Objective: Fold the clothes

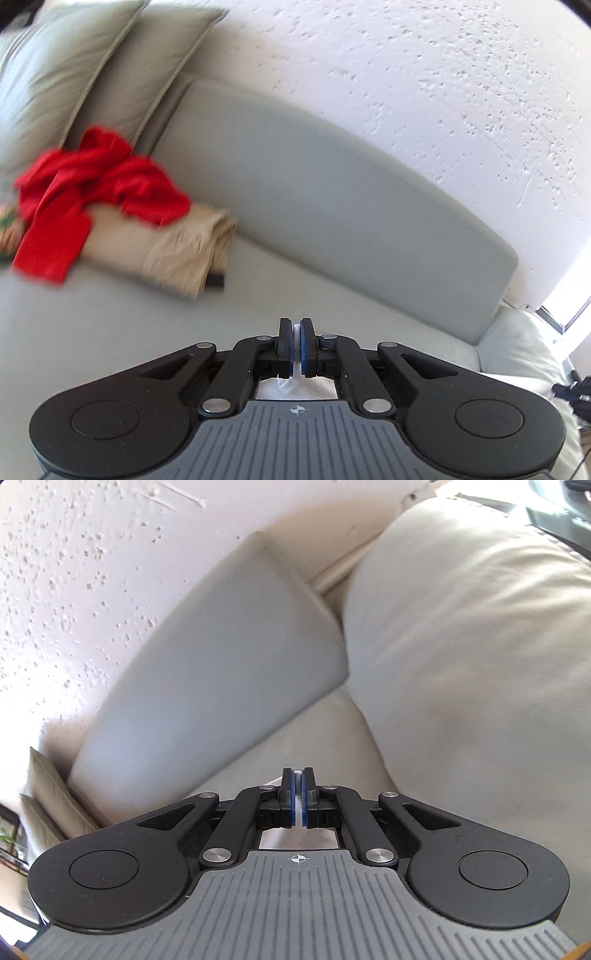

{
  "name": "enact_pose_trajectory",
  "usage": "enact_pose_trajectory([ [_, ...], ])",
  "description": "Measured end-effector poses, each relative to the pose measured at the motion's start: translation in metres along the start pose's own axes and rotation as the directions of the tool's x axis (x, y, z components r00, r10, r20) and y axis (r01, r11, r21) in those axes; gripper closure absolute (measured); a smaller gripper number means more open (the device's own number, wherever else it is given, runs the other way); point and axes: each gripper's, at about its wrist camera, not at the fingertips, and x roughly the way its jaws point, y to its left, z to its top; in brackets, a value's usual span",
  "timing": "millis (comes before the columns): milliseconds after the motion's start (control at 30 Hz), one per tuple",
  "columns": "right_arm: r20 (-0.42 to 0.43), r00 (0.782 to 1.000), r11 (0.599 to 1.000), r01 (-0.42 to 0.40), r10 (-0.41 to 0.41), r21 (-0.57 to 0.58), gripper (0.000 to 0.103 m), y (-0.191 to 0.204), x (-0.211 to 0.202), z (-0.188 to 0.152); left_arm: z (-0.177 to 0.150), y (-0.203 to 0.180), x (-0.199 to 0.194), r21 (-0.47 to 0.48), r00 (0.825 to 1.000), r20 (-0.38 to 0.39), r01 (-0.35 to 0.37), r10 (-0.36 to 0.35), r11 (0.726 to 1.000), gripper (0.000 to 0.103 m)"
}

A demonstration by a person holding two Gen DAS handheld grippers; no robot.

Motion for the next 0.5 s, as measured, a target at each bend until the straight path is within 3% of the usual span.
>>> enact_pose_trajectory([
  [133, -0.065, 0.996, 0.998, 0.066, -0.066, 0.003, 0.101, -0.026, -0.036, -0.04, -0.048, 0.01, -0.04, -0.103, 0.997, -0.066, -0.051, 0.045, 0.993, 0.1],
  [233, -0.074, 0.993, 0.996, 0.088, -0.088, -0.013, 0.101, -0.034, -0.063, -0.071, -0.073, 0.007, -0.075, -0.106, 0.997, -0.049, -0.066, 0.061, 0.992, 0.1],
  [400, -0.04, 0.994, 0.995, 0.096, -0.097, -0.024, 0.101, -0.051, -0.09, -0.069, -0.104, 0.001, -0.121, -0.106, 0.997, -0.033, -0.072, 0.068, 0.992, 0.1],
  [500, -0.012, 0.989, 0.987, 0.15, -0.151, -0.053, 0.103, -0.055, -0.109, -0.073, -0.122, -0.001, -0.139, -0.105, 0.996, -0.038, -0.082, 0.078, 0.991, 0.1],
])
